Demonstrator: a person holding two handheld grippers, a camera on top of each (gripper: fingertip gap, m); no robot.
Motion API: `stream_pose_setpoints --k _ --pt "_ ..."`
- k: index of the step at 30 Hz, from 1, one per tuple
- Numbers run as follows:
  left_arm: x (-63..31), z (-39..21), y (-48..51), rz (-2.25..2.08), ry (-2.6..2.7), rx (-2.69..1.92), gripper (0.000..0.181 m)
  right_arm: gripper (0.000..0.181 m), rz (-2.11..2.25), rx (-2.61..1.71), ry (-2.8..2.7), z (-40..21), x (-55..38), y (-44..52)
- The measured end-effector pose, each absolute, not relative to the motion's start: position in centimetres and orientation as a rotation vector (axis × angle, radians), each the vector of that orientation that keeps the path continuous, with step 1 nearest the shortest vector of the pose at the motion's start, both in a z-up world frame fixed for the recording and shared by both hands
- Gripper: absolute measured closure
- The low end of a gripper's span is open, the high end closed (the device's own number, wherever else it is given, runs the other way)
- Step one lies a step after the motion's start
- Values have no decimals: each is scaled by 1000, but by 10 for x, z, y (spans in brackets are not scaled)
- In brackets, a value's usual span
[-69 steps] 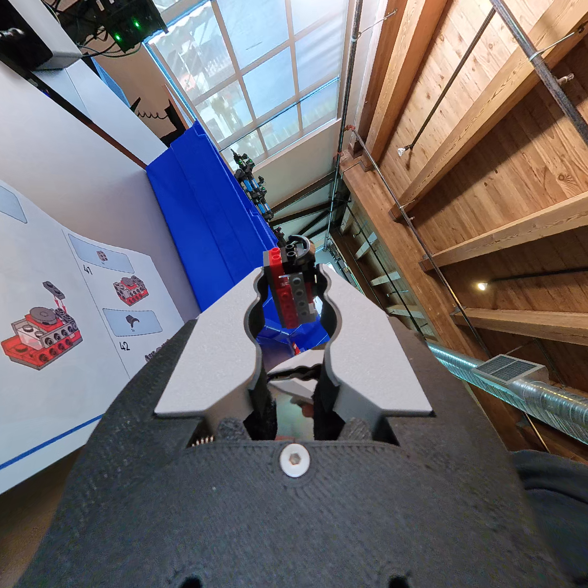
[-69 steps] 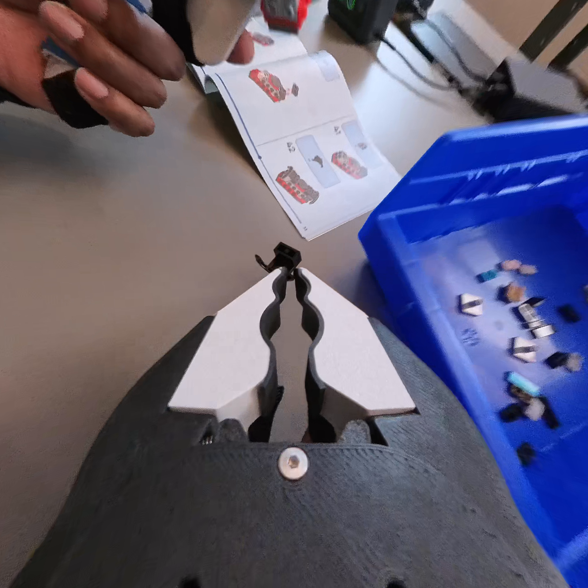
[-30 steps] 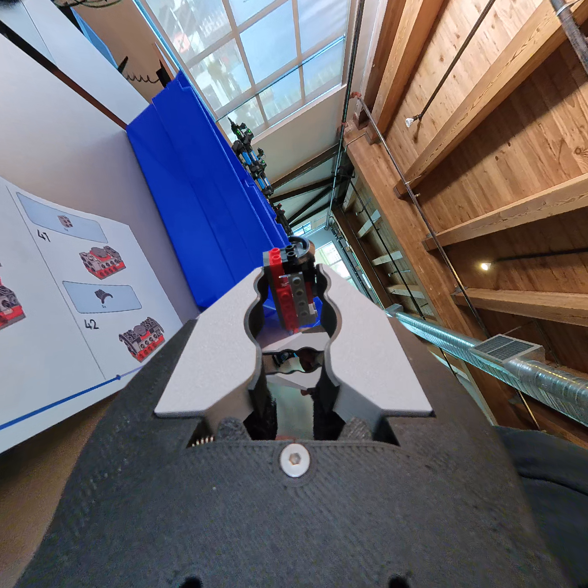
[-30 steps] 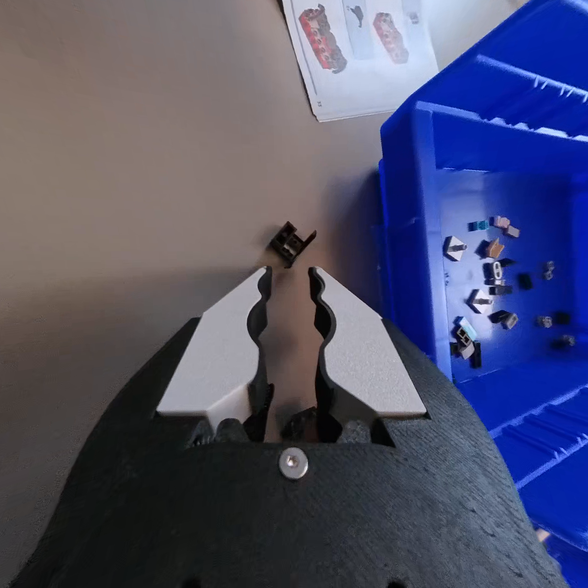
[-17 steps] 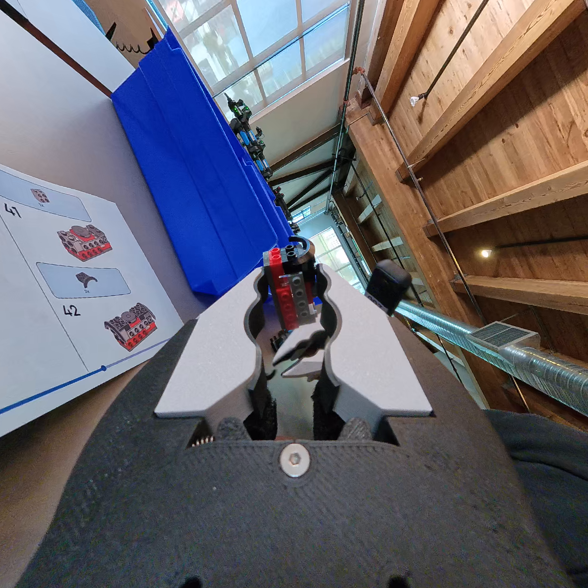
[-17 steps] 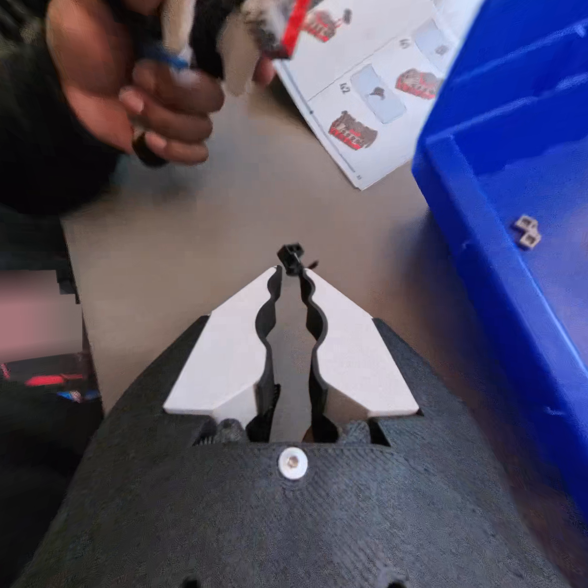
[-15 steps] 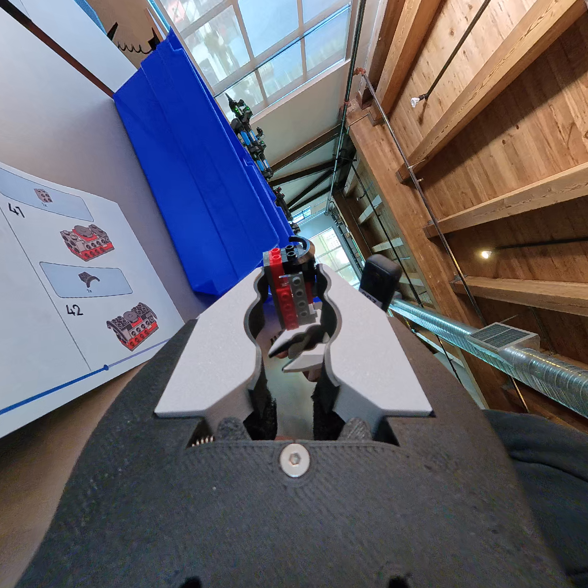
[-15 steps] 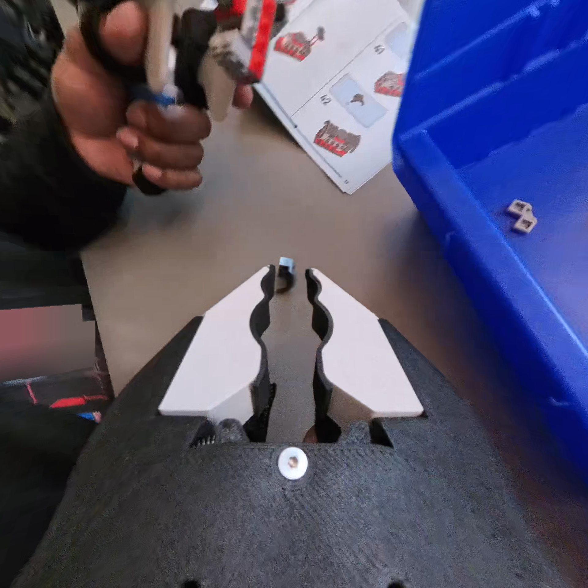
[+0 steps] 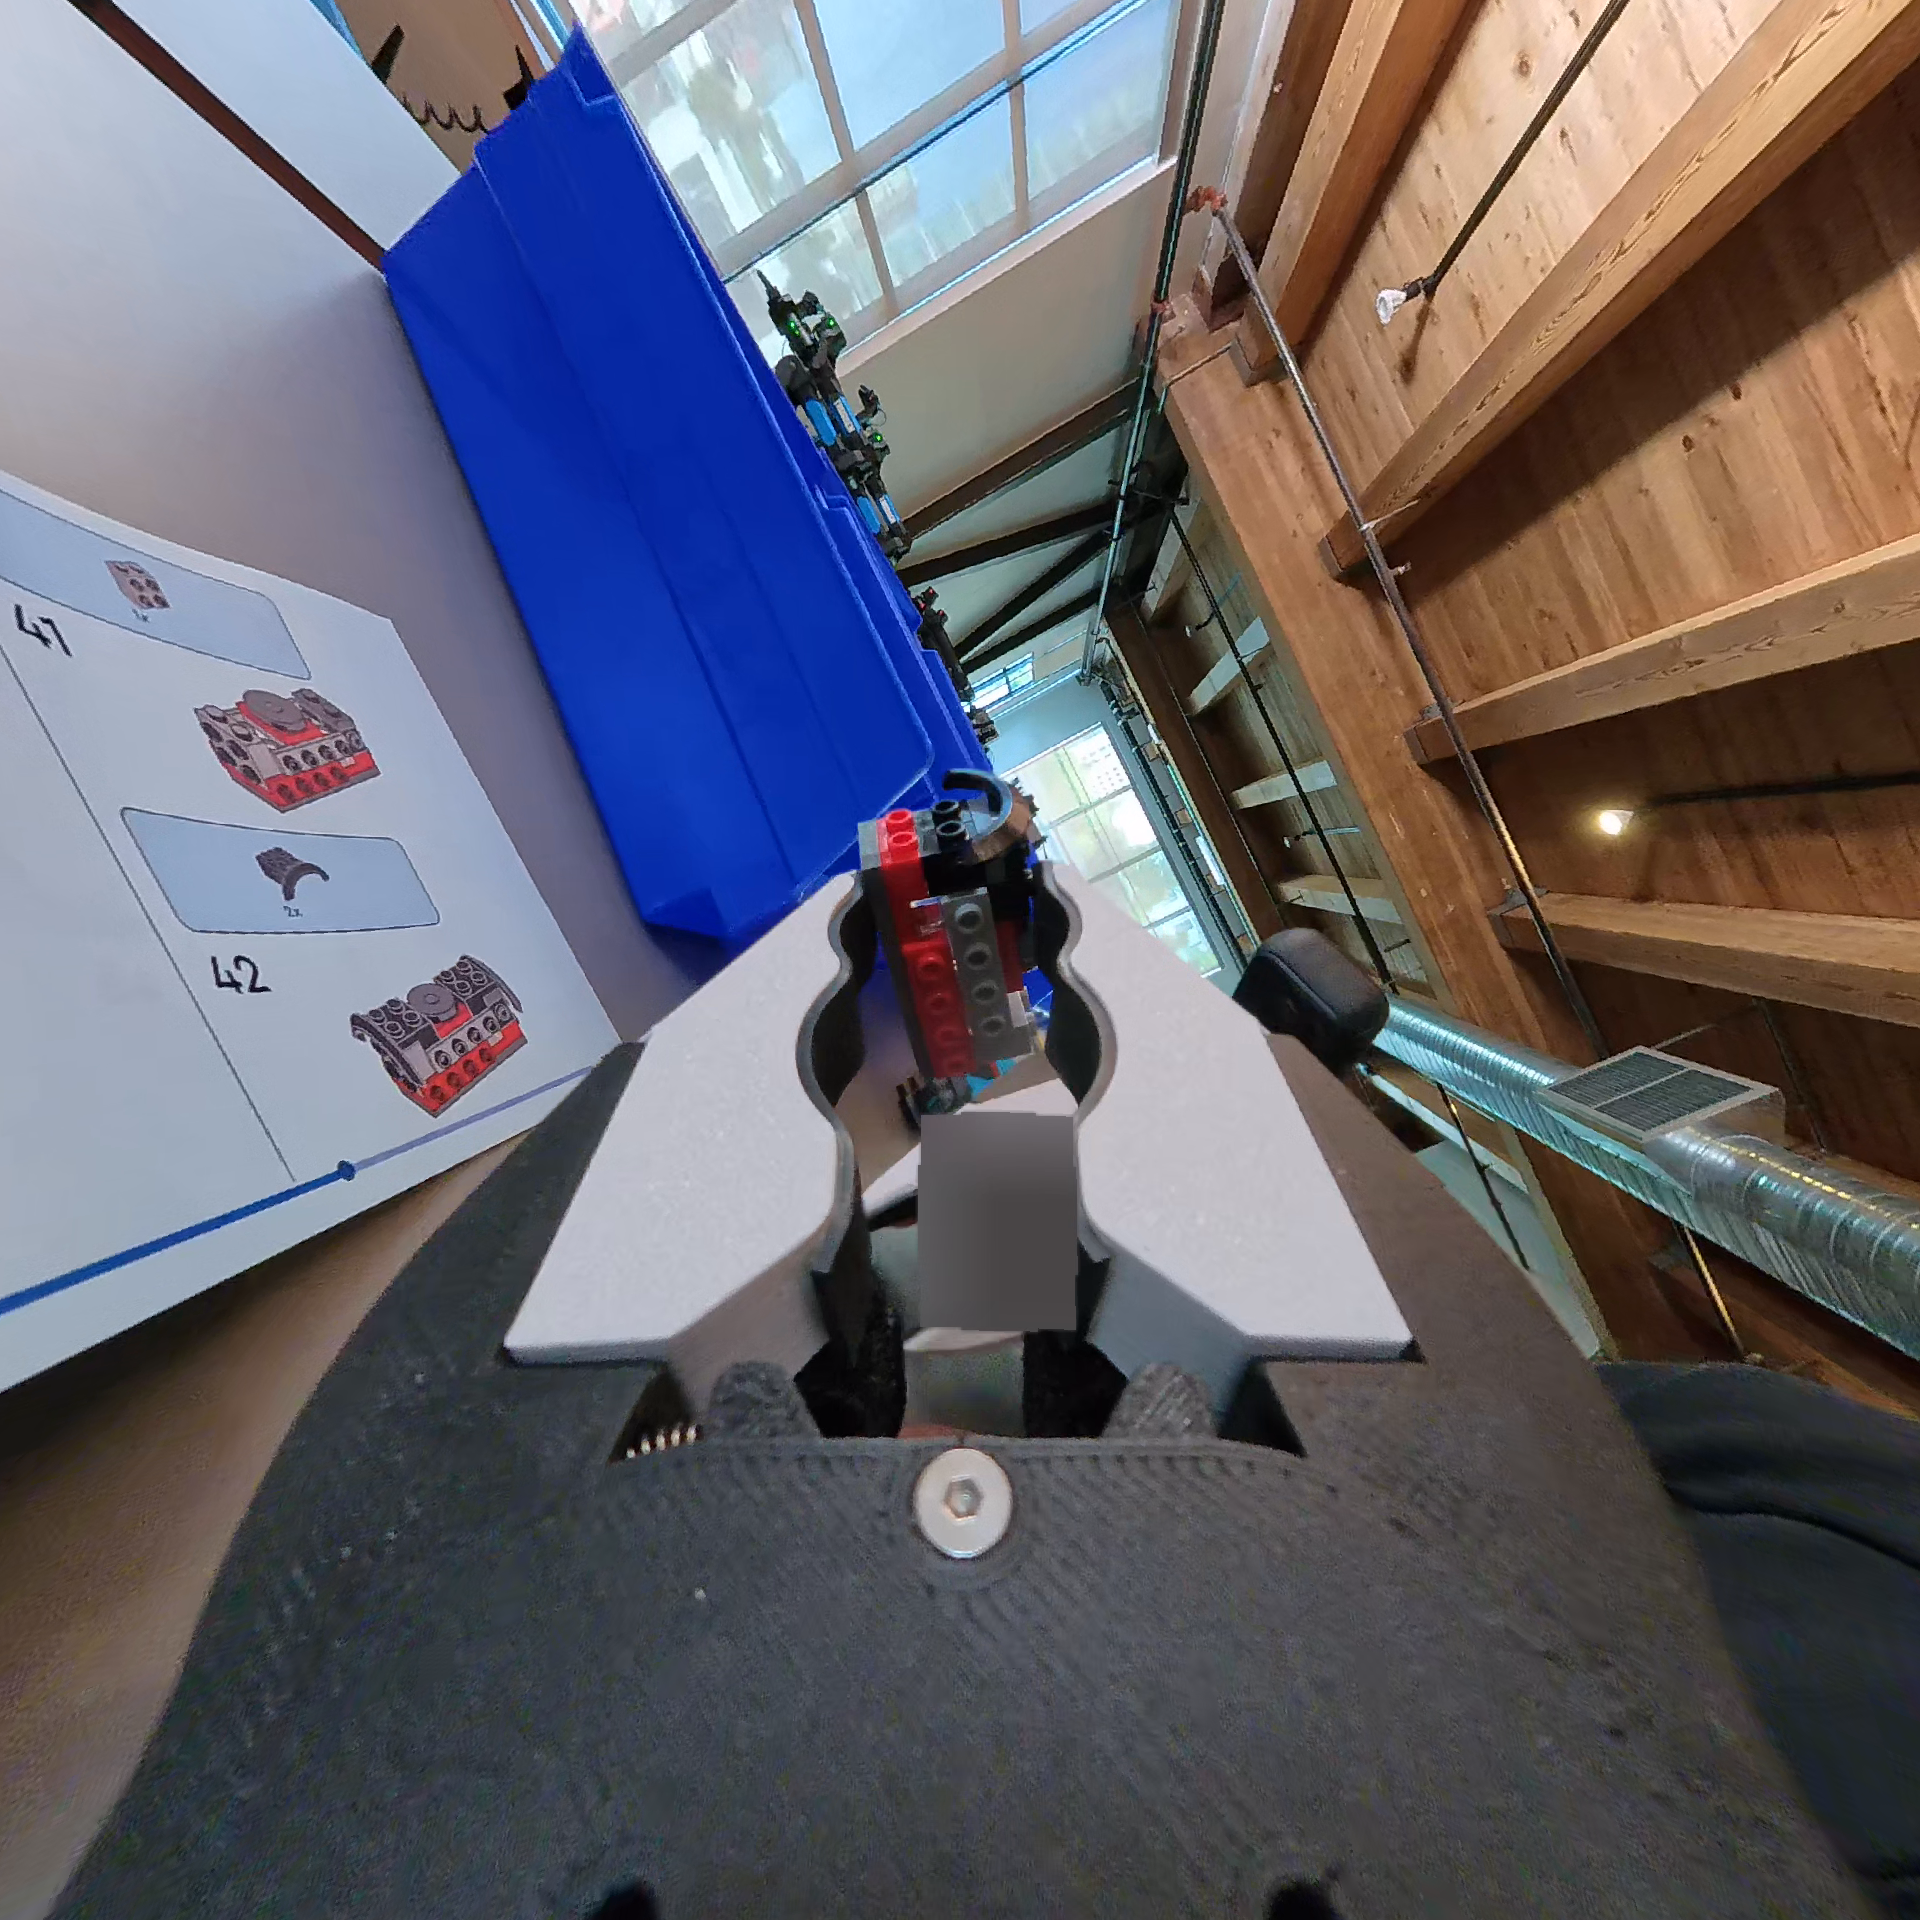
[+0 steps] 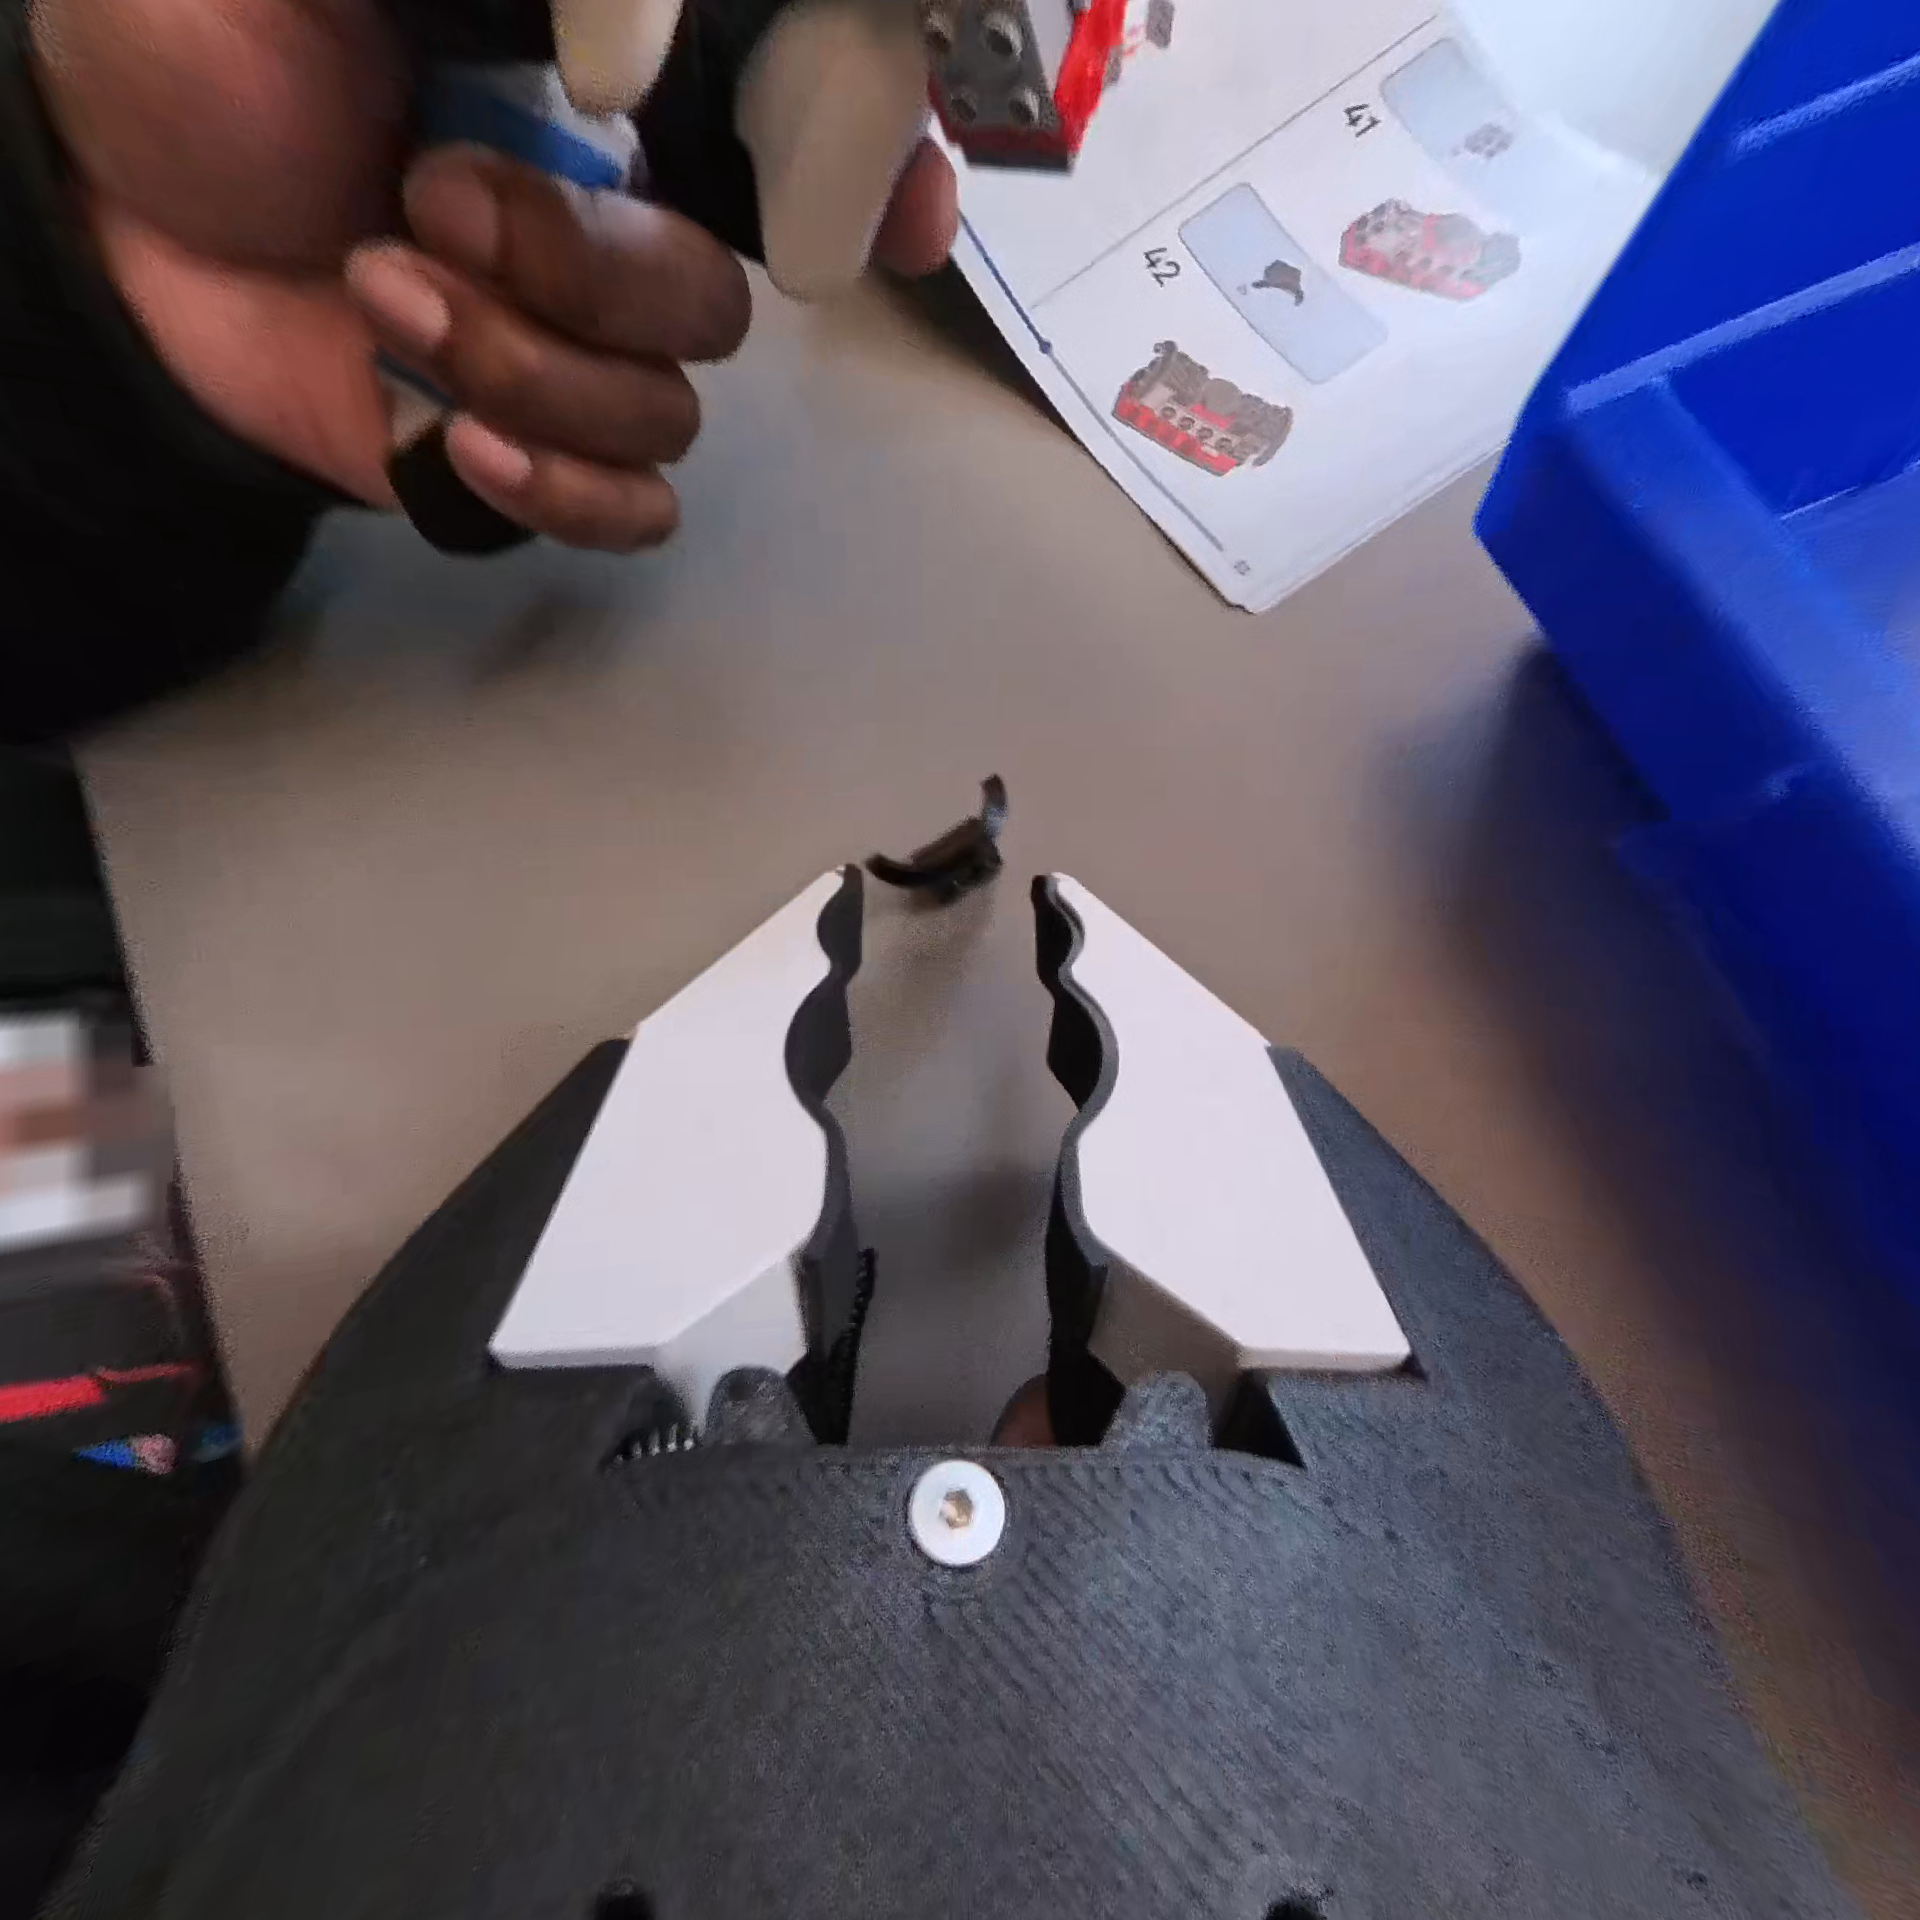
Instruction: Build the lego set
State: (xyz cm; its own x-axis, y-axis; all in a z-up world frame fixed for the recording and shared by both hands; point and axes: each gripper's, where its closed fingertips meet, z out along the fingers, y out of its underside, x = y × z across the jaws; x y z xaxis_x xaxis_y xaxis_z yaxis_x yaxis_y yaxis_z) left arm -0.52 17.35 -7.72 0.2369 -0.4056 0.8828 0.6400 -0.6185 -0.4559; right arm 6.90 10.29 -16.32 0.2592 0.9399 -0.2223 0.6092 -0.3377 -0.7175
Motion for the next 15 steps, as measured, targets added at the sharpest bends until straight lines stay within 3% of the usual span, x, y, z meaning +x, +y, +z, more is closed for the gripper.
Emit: stream_pose_setpoints --k 4,11,15 --pt "-7 -78 174 -1515 -222 -1652 151 148 826 -2094 -1338 -167 62 103" --pt "-8 -72 173 -1517 -218 -1640 151 180 658 -1919 -1469 -164 54 108" --pt "-6 -78 171 -1506 -224 -1685 151 181 490 -1711 -1623 -164 53 111"
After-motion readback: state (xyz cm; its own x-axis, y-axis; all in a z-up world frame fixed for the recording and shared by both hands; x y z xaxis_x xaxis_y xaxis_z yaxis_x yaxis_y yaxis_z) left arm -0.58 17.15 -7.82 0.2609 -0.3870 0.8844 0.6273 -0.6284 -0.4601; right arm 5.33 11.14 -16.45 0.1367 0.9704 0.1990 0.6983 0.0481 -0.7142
